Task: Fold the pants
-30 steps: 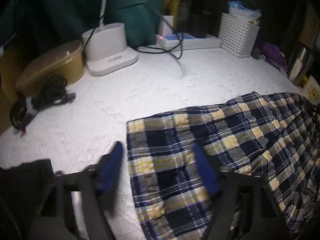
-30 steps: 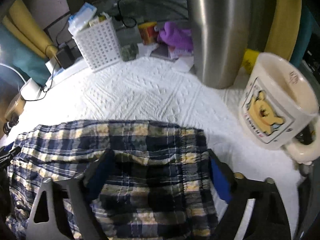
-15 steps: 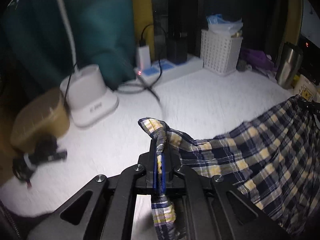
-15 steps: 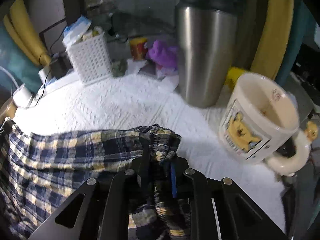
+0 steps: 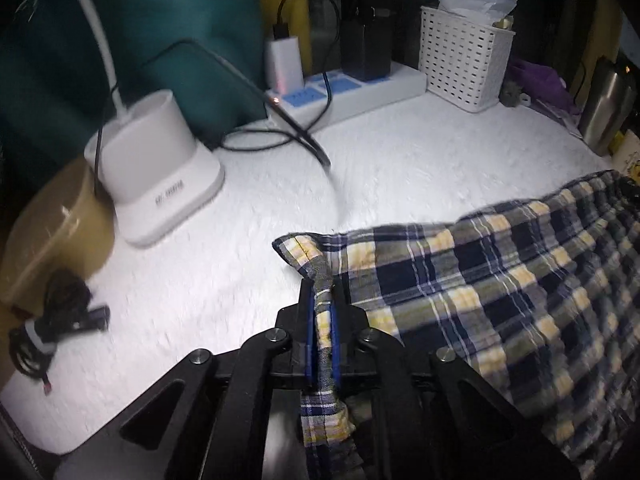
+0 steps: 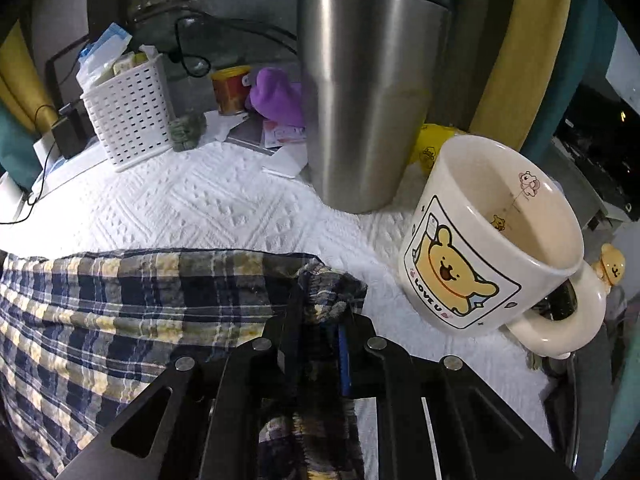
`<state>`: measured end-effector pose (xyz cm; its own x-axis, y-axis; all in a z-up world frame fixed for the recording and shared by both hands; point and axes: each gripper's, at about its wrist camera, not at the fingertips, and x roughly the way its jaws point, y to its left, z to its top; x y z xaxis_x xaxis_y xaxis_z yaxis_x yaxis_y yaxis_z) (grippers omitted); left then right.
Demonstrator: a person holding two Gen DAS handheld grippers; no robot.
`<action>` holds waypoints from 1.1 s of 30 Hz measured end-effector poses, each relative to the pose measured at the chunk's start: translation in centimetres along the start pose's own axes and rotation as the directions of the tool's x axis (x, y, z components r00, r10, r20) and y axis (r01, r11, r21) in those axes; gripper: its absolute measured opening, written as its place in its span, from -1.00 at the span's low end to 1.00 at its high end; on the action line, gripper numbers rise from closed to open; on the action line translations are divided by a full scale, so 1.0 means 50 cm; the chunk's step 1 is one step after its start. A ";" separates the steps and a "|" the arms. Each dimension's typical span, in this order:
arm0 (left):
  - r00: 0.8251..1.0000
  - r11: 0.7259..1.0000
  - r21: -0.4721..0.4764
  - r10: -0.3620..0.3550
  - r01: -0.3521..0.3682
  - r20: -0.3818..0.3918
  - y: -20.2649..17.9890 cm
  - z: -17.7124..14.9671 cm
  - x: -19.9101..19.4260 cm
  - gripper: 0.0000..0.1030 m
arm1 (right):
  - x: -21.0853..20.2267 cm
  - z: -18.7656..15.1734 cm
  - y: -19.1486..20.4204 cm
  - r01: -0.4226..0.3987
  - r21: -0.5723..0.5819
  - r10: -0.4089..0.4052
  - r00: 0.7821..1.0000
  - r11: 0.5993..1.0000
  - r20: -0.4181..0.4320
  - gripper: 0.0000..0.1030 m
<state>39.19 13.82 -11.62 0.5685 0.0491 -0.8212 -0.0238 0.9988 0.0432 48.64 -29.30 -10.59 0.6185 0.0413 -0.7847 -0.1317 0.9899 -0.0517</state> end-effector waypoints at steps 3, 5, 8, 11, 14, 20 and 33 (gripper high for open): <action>1.000 0.999 -0.053 0.008 -0.006 0.030 0.013 -0.016 -0.046 0.01 | -0.006 -0.001 0.013 0.007 -0.007 -0.007 1.000 1.000 0.002 -0.72; 0.998 0.996 -0.089 -0.016 0.021 0.052 0.018 -0.035 -0.078 0.27 | -0.017 -0.002 0.019 0.013 -0.012 -0.013 1.000 1.000 0.007 -0.71; 0.999 0.989 -0.139 -0.041 0.045 0.032 0.013 -0.074 -0.116 0.29 | -0.028 -0.003 0.034 0.000 -0.018 0.000 1.000 1.000 0.011 -0.70; 0.993 0.974 -0.192 -0.121 0.116 -0.014 0.000 -0.130 -0.135 0.29 | -0.050 -0.008 0.044 -0.010 -0.025 0.011 1.000 1.000 0.022 -0.53; 0.990 0.971 -0.206 -0.133 0.124 -0.035 -0.026 -0.190 -0.153 0.29 | -0.073 -0.018 0.044 -0.040 -0.016 0.040 0.998 0.999 0.039 0.67; 0.990 0.970 -0.208 -0.137 0.129 -0.027 -0.051 -0.247 -0.167 0.28 | -0.118 -0.042 0.050 -0.066 -0.021 0.068 0.996 0.998 0.063 0.78; 0.999 0.999 -0.009 0.032 -0.031 0.039 -0.079 -0.261 -0.200 -0.96 | -0.212 -0.096 0.043 -0.081 -0.021 0.083 0.991 0.996 0.103 0.78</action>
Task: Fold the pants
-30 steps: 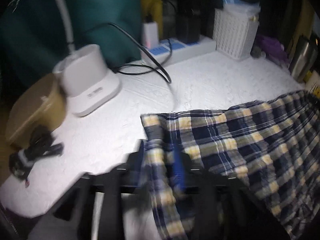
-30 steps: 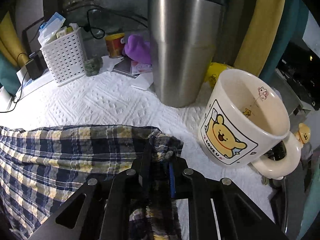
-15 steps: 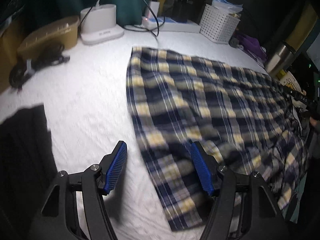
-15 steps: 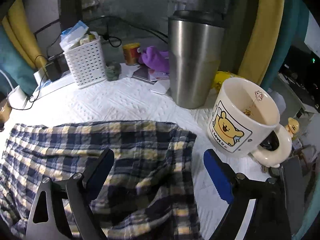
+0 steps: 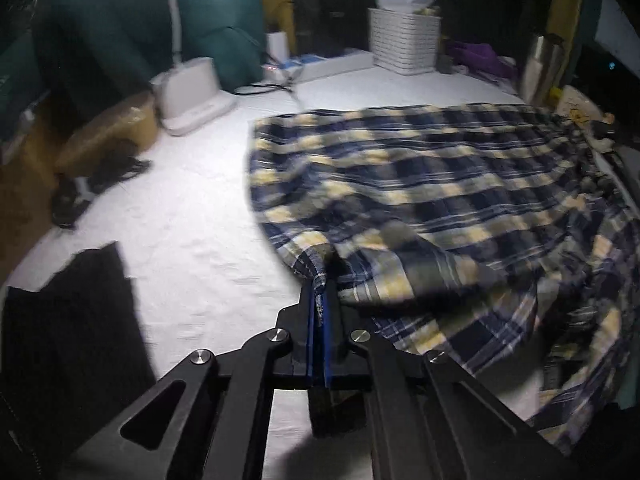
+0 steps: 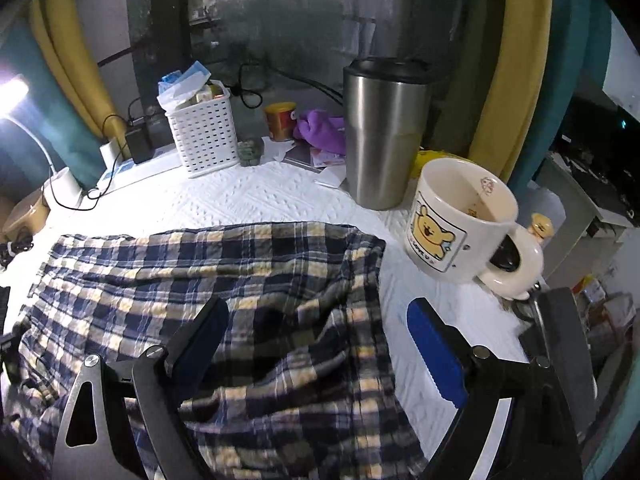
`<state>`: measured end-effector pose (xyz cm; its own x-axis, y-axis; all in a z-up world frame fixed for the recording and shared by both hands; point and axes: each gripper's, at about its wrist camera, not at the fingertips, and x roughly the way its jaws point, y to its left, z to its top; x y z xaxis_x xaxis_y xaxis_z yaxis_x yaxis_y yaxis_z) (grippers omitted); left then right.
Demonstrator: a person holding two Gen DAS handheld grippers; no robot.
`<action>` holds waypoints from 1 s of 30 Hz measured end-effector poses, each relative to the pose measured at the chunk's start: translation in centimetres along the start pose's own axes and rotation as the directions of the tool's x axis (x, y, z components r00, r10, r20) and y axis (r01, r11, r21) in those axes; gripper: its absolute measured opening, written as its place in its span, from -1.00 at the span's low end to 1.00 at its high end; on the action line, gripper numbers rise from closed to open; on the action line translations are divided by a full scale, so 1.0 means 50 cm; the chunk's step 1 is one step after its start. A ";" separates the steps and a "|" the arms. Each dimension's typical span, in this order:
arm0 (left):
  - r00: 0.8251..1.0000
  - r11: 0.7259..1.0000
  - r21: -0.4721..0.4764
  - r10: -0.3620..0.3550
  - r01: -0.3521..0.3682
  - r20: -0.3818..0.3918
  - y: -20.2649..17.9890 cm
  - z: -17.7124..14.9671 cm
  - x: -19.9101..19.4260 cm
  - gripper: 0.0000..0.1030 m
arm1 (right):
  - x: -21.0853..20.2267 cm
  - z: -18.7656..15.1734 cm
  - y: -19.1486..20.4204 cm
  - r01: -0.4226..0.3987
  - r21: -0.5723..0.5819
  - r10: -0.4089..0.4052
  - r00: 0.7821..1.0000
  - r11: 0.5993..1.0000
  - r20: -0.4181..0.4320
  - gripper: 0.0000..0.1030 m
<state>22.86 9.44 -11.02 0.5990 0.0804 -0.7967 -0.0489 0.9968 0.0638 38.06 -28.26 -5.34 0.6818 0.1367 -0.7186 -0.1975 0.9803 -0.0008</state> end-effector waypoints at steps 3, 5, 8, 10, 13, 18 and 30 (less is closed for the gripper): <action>1.000 1.000 -0.020 0.007 -0.008 -0.005 0.024 -0.007 0.001 -0.96 | -0.019 -0.008 -0.006 0.003 0.002 -0.003 1.000 1.000 0.008 0.78; 1.000 1.000 -0.022 0.015 -0.015 0.002 0.029 -0.016 -0.005 -0.96 | -0.032 -0.015 -0.010 0.006 0.004 -0.006 1.000 1.000 0.013 0.78; 1.000 0.998 -0.061 0.007 -0.007 -0.001 0.035 -0.017 -0.006 -0.94 | -0.052 -0.027 -0.014 0.013 0.007 -0.013 1.000 1.000 0.020 0.78; 1.000 0.995 -0.100 0.004 -0.003 0.013 0.043 -0.017 -0.019 -0.87 | -0.062 -0.033 -0.014 0.012 0.006 -0.012 1.000 1.000 0.022 0.78; 0.998 0.992 -0.129 -0.005 0.013 0.059 0.050 -0.015 -0.047 -0.86 | -0.079 -0.046 -0.014 0.012 0.007 -0.012 1.000 1.000 0.027 0.78; 0.991 0.994 -0.108 -0.008 0.023 0.133 0.031 -0.024 -0.098 -0.35 | -0.101 -0.070 -0.014 0.008 0.013 -0.008 0.999 1.000 0.034 0.78; 0.975 0.992 -0.041 -0.109 0.119 0.192 -0.046 -0.099 -0.174 0.04 | -0.175 -0.171 0.015 -0.055 -0.031 0.057 0.996 0.998 0.062 0.78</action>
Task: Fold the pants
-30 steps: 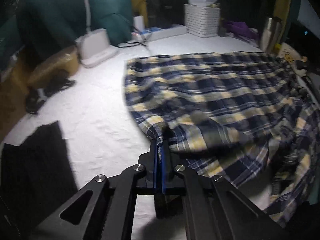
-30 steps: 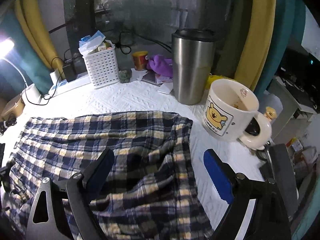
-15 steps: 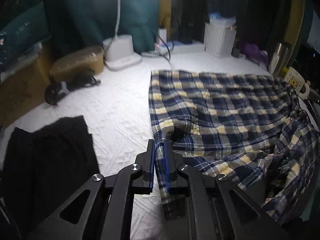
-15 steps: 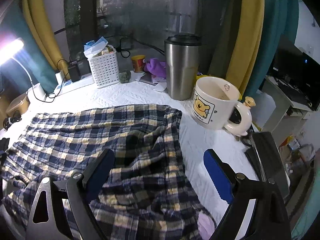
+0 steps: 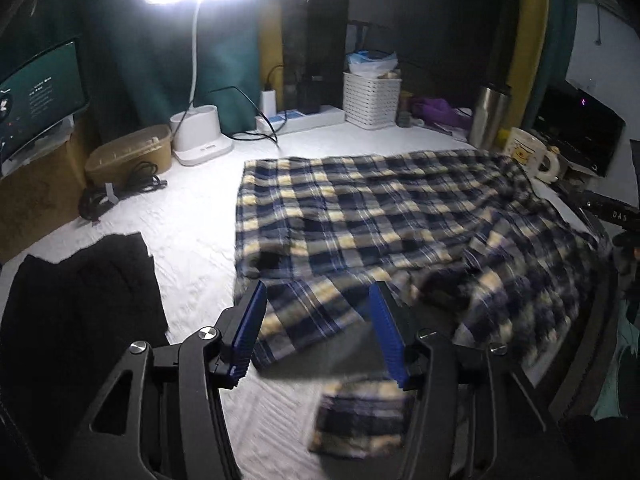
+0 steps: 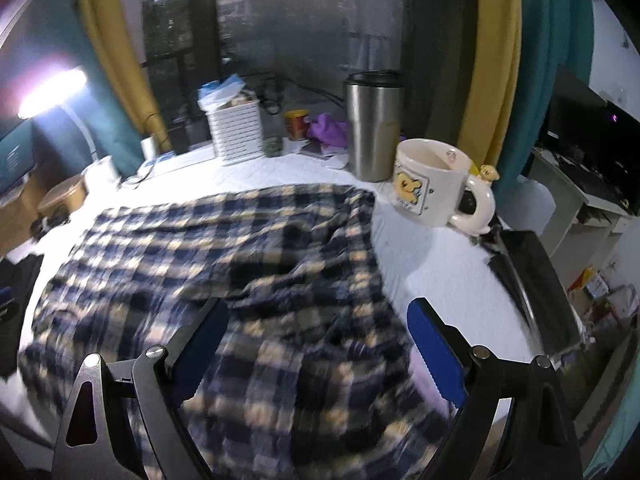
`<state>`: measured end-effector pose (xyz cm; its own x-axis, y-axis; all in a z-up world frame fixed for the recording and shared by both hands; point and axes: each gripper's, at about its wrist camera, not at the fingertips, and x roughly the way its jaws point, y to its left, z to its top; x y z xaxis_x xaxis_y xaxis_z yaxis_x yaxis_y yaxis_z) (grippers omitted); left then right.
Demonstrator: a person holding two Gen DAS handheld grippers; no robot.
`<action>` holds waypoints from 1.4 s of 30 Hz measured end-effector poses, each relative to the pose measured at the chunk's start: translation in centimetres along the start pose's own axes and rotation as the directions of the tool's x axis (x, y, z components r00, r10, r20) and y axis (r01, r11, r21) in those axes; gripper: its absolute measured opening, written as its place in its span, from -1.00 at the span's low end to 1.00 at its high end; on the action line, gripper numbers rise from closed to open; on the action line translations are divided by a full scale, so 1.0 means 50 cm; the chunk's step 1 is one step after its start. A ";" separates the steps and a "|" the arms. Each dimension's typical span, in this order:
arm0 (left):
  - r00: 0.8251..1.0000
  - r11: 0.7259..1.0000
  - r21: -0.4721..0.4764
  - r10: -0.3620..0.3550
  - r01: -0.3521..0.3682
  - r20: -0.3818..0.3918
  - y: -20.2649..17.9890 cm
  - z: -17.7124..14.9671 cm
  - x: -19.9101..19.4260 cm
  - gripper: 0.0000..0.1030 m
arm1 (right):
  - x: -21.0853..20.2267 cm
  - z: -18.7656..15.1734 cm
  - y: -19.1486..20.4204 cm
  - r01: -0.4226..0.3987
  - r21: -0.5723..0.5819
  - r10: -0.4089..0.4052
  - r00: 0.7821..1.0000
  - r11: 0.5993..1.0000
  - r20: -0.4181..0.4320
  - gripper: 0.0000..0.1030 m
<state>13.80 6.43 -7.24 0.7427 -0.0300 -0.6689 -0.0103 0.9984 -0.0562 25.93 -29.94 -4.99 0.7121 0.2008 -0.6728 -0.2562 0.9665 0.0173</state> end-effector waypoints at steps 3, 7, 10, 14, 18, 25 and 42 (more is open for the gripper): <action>1.000 1.000 -0.003 -0.021 0.021 0.007 -0.010 -0.024 -0.015 0.04 | -0.013 -0.040 0.025 -0.013 -0.052 0.012 1.000 0.999 -0.015 0.78; 0.999 0.999 0.016 -0.036 0.036 -0.001 -0.022 -0.061 -0.025 0.04 | -0.019 -0.082 0.044 -0.010 -0.081 0.007 0.999 0.997 -0.035 0.78; 0.999 0.998 0.042 -0.046 0.046 -0.005 -0.029 -0.091 -0.040 0.16 | -0.028 -0.110 0.049 -0.008 -0.091 0.004 0.999 0.996 -0.039 0.78; 0.998 0.994 0.084 -0.064 0.065 -0.011 -0.037 -0.129 -0.060 0.38 | -0.040 -0.139 0.054 0.001 -0.105 -0.005 0.999 0.994 -0.044 0.78; 0.998 0.985 0.165 -0.033 0.042 -0.058 -0.054 -0.166 -0.051 0.40 | -0.051 -0.158 0.058 0.006 -0.122 -0.012 0.999 0.992 -0.051 0.78; 0.996 0.966 0.259 0.049 -0.027 -0.081 -0.065 -0.186 -0.024 0.40 | -0.054 -0.175 0.059 0.039 -0.171 -0.050 0.997 0.984 -0.059 0.79; 0.996 0.970 0.242 -0.010 -0.013 0.093 -0.068 -0.082 -0.007 -0.41 | -0.069 -0.193 0.111 0.042 -0.339 -0.050 0.999 0.940 -0.014 0.99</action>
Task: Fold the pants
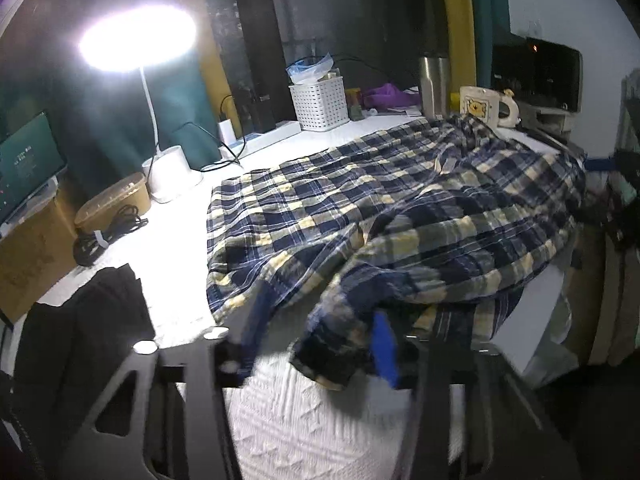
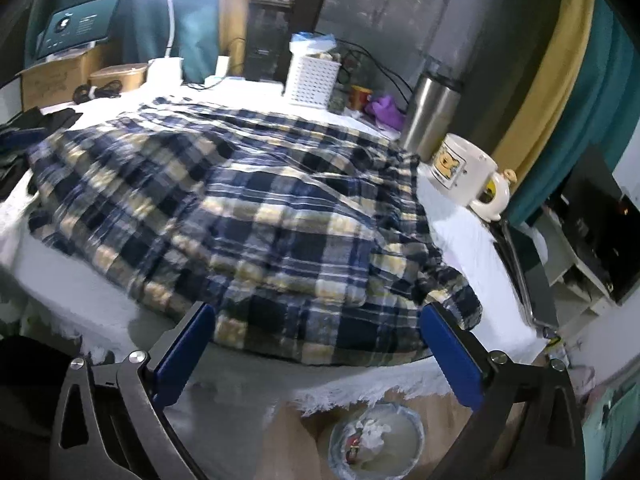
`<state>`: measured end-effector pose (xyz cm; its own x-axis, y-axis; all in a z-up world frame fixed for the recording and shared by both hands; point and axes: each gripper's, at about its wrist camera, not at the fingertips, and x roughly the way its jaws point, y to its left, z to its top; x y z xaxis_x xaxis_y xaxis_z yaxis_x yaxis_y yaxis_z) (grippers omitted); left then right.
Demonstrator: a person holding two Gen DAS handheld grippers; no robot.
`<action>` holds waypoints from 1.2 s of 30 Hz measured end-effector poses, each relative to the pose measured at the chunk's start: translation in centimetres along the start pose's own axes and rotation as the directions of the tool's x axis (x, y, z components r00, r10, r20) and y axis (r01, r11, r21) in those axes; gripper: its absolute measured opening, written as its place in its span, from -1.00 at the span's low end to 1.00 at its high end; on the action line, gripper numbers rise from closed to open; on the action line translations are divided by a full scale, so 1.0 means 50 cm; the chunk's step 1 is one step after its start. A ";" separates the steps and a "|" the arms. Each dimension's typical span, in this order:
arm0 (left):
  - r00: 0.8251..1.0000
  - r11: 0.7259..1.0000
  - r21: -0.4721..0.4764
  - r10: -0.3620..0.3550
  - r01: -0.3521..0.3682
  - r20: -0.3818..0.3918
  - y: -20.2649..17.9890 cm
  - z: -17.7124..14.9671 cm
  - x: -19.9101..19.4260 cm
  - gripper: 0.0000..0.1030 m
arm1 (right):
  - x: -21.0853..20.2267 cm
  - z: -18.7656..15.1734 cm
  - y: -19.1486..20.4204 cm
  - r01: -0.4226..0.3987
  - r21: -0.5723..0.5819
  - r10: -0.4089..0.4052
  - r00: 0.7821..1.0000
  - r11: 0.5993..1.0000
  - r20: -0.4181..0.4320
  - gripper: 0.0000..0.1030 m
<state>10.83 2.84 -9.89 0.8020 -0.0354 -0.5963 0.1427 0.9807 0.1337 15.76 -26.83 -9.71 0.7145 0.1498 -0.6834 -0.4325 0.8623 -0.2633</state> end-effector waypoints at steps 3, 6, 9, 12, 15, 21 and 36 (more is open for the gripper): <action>1.000 0.999 -0.042 -0.029 0.029 0.000 0.003 0.009 0.007 -0.60 | 0.003 -0.010 0.036 -0.008 -0.051 0.007 1.000 0.999 -0.006 0.99; 0.998 0.994 -0.094 -0.061 0.062 0.009 0.007 0.018 0.004 -0.71 | 0.009 -0.013 0.069 -0.027 -0.085 0.028 1.000 0.996 0.012 0.99; 0.996 0.988 -0.127 -0.083 0.084 0.020 0.013 0.030 -0.004 -0.75 | 0.025 -0.012 0.101 0.042 -0.154 -0.036 0.998 0.987 0.046 0.99; 0.994 0.982 -0.152 -0.106 0.109 0.030 0.020 0.044 -0.011 -0.79 | 0.038 -0.004 0.102 0.107 -0.182 -0.094 0.992 0.977 0.081 0.99; 0.994 0.983 -0.150 -0.100 0.104 0.034 0.025 0.056 -0.013 -0.79 | 0.040 0.005 0.071 0.144 -0.159 -0.130 0.987 0.977 0.096 0.99; 0.996 0.988 -0.131 -0.088 0.087 -0.003 0.023 0.063 0.016 -0.79 | 0.060 0.006 -0.017 0.193 -0.080 -0.187 0.979 0.978 0.076 0.99; 0.983 0.992 -0.081 -0.103 0.092 -0.153 -0.006 0.039 0.089 -0.77 | 0.114 0.061 -0.158 0.084 0.081 -0.091 0.991 0.993 0.097 0.99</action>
<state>15.52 2.03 -11.03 0.6848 -0.1067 -0.7209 0.1682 0.9857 0.0139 24.90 -31.30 -9.45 0.8010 0.1164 -0.5873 -0.3250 0.9084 -0.2632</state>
